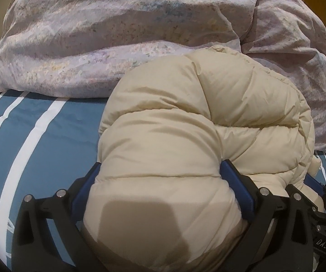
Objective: Fold large clothes
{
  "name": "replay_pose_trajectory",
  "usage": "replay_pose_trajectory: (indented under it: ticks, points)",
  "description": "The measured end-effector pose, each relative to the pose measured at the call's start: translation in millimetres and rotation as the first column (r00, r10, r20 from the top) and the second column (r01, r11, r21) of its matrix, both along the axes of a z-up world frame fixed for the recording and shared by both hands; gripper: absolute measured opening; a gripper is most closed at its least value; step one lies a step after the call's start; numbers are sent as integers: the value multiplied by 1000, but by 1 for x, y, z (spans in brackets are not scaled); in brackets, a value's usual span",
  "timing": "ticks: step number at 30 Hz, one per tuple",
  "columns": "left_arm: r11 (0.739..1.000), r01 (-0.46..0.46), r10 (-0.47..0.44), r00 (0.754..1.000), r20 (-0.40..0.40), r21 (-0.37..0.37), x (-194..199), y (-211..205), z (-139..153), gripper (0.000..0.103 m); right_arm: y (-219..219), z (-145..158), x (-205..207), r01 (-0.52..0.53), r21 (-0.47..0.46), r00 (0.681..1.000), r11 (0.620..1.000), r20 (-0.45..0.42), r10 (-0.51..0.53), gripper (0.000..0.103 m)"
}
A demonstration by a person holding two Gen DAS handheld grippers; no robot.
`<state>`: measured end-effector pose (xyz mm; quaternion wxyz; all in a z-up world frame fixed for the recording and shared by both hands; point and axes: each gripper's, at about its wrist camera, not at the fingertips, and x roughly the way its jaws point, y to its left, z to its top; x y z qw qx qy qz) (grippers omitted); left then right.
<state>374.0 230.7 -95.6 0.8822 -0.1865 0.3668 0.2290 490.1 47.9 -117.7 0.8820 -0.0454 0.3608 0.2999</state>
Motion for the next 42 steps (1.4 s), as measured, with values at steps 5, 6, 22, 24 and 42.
replay_pose_trajectory:
  ticks: [5,6,22,24,42]
  points:
    - [1000,-1,1,1000,-7,-10,2,5,-5,101,0,-1,2,-2,3,1000,1000,-16,2,88]
    - [1000,-1,1,1000,-9,-8,2,5,-6,101,0,-1,2,-2,2,1000,1000,-16,2,88]
    - [996,11,-5,998,-66,94,-16,-21,47,101,-5,48,-20,94,-110,994,990,-45,-99,97]
    - [995,12,-7,998,-55,98,-26,-31,57,101,-9,57,-33,102,-113,994,988,-24,-105,98]
    - [1000,10,-11,1000,16,28,-156,-80,100,101,-53,84,-157,128,-124,992,984,-6,-129,102]
